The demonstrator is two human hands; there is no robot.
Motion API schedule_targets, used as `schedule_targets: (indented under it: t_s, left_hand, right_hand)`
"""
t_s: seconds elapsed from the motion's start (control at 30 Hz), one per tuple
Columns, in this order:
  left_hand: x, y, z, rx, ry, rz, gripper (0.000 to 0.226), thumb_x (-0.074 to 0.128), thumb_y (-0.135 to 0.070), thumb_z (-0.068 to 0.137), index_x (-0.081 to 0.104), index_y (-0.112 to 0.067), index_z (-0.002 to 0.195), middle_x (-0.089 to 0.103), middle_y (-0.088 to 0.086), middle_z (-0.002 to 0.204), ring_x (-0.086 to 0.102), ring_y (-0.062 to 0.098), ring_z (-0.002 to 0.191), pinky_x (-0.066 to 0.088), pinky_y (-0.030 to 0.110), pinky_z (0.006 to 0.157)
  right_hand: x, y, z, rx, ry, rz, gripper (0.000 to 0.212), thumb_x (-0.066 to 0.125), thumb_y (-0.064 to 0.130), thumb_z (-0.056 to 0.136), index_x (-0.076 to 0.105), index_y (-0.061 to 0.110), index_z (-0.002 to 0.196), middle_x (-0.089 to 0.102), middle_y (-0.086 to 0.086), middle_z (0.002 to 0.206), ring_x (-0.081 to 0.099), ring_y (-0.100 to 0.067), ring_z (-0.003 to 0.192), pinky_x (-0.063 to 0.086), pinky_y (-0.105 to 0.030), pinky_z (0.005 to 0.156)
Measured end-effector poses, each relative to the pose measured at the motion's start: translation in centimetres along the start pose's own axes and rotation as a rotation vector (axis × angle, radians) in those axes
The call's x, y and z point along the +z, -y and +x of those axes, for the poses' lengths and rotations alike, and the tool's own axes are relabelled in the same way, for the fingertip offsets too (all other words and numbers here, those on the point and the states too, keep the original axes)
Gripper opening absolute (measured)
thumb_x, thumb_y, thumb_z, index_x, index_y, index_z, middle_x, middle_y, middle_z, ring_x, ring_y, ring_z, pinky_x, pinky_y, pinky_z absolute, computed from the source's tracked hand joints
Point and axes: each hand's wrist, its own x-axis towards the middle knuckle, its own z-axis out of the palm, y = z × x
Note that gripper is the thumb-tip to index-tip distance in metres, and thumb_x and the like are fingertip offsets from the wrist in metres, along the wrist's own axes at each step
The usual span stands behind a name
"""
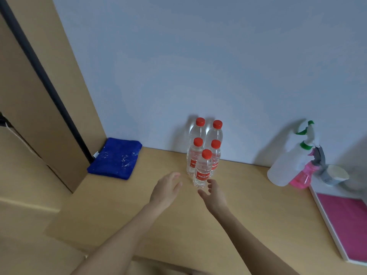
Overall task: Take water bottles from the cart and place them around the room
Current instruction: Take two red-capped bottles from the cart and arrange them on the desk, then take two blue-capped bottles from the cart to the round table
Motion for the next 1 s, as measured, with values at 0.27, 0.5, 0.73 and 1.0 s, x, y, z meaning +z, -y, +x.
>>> schedule_targets:
  t_s: [0.27, 0.5, 0.73, 1.0]
  left_hand:
    - [-7.5, 5.4, -6.6, -0.007, 0.014, 0.154, 0.058, 0.056, -0.029, 0.092, 0.03, -0.021, 0.143, 0.037, 0.0, 0.147, 0.032, 0.018, 0.136, 0.029, 0.033, 0.113]
    - [-23.1, 16.6, -17.3, -0.309, -0.253, 0.097, 0.055, 0.058, -0.026, 0.09, 0.037, -0.018, 0.14, 0.048, 0.005, 0.139, 0.045, 0.022, 0.127, 0.034, 0.034, 0.105]
    - [-34.9, 26.1, -32.5, -0.663, -0.58, 0.113, 0.045, 0.059, -0.025, 0.089, 0.048, -0.018, 0.132, 0.06, 0.007, 0.126, 0.057, 0.025, 0.114, 0.039, 0.031, 0.099]
    - [-42.1, 33.7, -42.1, -0.91, -0.829, 0.123, 0.044, 0.053, -0.032, 0.092, 0.044, -0.025, 0.134, 0.054, -0.001, 0.133, 0.056, 0.03, 0.114, 0.042, 0.034, 0.1]
  right_hand:
    - [5.9, 8.9, -5.7, -0.373, 0.028, -0.265, 0.059, 0.061, 0.021, 0.089, 0.034, 0.009, 0.14, 0.038, -0.007, 0.144, 0.038, -0.022, 0.132, 0.028, -0.026, 0.107]
    - [21.5, 20.2, -12.9, -0.628, 0.299, -0.322, 0.058, 0.06, 0.021, 0.09, 0.033, 0.009, 0.141, 0.039, -0.008, 0.143, 0.041, -0.024, 0.131, 0.034, -0.031, 0.107]
    - [37.3, 29.8, -23.4, -0.934, 0.712, -0.48, 0.059, 0.054, 0.014, 0.091, 0.028, 0.01, 0.144, 0.036, -0.011, 0.142, 0.038, -0.028, 0.131, 0.033, -0.033, 0.106]
    - [50.7, 37.5, -30.2, -1.173, 0.935, -0.508, 0.06, 0.056, 0.022, 0.092, 0.028, 0.008, 0.143, 0.031, -0.007, 0.148, 0.03, -0.019, 0.138, 0.024, -0.022, 0.106]
